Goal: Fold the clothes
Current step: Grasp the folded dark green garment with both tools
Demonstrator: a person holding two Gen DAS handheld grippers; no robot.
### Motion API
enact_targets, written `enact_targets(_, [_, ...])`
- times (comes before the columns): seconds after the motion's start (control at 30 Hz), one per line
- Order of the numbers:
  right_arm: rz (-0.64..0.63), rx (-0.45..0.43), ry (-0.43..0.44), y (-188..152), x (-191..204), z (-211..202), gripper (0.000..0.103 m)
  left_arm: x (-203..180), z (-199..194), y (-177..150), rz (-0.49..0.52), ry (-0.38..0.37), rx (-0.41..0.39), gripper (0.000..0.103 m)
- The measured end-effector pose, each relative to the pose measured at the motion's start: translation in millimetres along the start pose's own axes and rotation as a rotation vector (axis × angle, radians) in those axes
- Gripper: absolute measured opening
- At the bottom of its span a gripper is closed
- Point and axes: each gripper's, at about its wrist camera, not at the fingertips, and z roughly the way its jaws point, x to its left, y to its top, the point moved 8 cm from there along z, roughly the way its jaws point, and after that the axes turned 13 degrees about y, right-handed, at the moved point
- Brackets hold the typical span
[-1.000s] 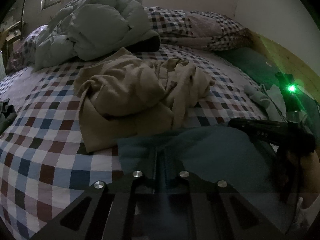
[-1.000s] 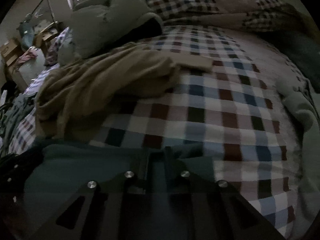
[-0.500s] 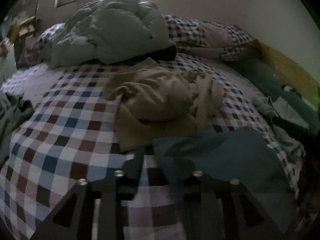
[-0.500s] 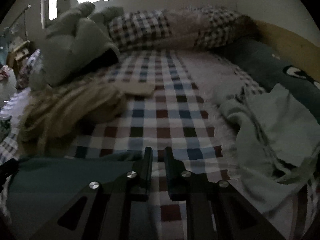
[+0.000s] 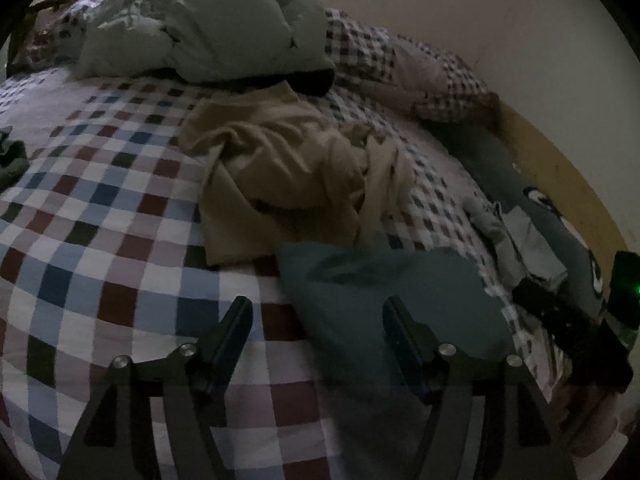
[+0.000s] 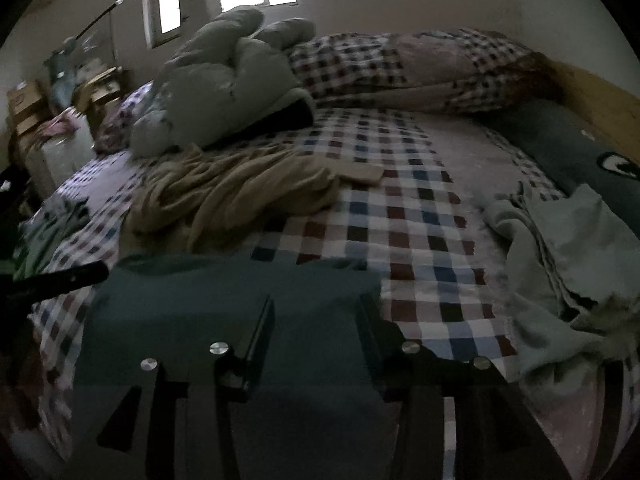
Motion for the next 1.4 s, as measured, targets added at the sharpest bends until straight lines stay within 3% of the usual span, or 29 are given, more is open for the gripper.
enact_targets(0.13, [0.037, -0.001, 0.051, -2, -8, -2, 0.051, -6, 10, -4, -0.016, -0.042, 0.037, 0.073])
enact_targets(0.27, [0.11, -0.008, 0.097, -5, -25, -3, 0.051, -12, 14, 1, -0.1, -0.179, 0.071, 0.073])
enact_targets(0.57, [0.21, -0.014, 0.191, -13, -58, -7, 0.052, -15, 29, 6, -0.12, -0.233, 0.1, 0.073])
enact_targets(0.77, [0.185, 0.023, 0.222, -9, -71, -1, 0.055, -20, 35, 10, -0.118, -0.233, 0.09, 0.073])
enact_targets(0.83, [0.205, 0.051, 0.265, -12, -75, 5, 0.067, -23, 36, 11, -0.107, -0.232, 0.087, 0.073])
enact_targets(0.93, [0.184, 0.141, 0.357, -21, -73, 25, 0.071, -22, 38, 12, -0.11, -0.228, 0.09, 0.072])
enact_targets(1.1, [0.217, 0.218, 0.49, -27, -78, 44, 0.074, -17, 40, 11, -0.12, -0.204, 0.102, 0.052])
enact_targets(1.27, [0.254, 0.22, 0.542, -22, -90, 51, 0.079, -15, 40, 10, -0.1, -0.195, 0.105, 0.051])
enact_targets(1.4, [0.241, 0.25, 0.571, -15, -85, 66, 0.088, -16, 39, 9, -0.085, -0.195, 0.101, 0.051])
